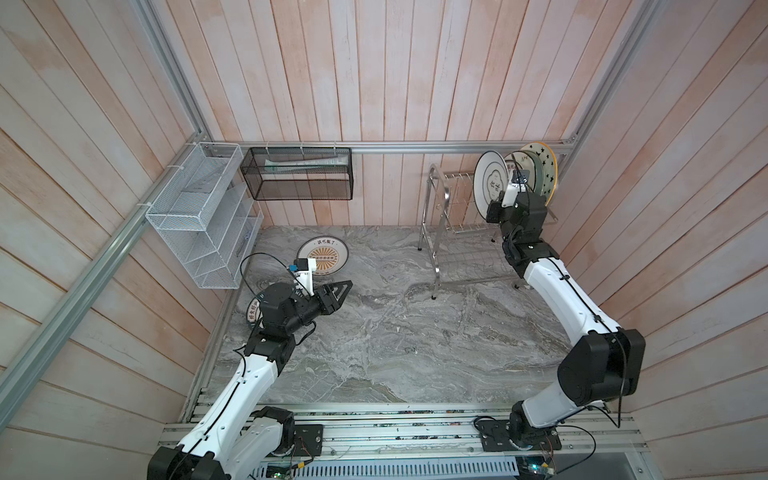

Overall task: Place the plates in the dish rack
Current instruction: 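Lower the white plate into the rack slot before the sunburst plate, right gripper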

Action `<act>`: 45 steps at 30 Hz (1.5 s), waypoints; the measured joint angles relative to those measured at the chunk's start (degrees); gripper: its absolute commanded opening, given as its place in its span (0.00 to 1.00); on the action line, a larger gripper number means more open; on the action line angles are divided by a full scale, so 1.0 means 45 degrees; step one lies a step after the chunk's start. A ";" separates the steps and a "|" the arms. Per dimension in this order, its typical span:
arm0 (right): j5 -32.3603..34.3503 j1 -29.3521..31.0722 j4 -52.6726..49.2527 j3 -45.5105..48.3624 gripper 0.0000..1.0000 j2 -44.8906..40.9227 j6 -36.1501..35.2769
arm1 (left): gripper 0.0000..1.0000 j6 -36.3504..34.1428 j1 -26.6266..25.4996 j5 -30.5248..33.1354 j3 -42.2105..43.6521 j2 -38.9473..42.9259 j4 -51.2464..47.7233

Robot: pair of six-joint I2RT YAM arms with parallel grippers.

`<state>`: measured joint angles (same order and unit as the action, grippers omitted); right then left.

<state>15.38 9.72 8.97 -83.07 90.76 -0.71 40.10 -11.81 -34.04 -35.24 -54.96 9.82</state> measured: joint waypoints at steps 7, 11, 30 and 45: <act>-0.0010 0.0000 -0.0024 0.0000 0.05 0.0000 0.0000 | 0.54 -0.0015 0.0000 -0.0053 -0.0228 -0.0083 -0.0039; -0.0015 0.0000 -0.0053 0.0000 0.09 0.0000 0.0000 | 0.54 -0.0053 0.0000 -0.0107 -0.0311 -0.0204 -0.0044; 0.0005 0.0000 -0.0010 -0.0102 0.28 0.0000 0.0146 | 0.55 -0.0112 0.0000 -0.0199 -0.0311 -0.0262 -0.0189; 0.0199 0.0005 0.0117 -0.0194 0.42 -0.0636 -0.0233 | 0.56 -0.0243 0.0000 -0.0185 -0.0311 -0.0262 -0.0330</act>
<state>16.27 9.74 9.50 -83.94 87.90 -1.76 39.00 -11.81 -34.87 -36.64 -56.14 8.34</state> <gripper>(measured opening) 0.423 0.557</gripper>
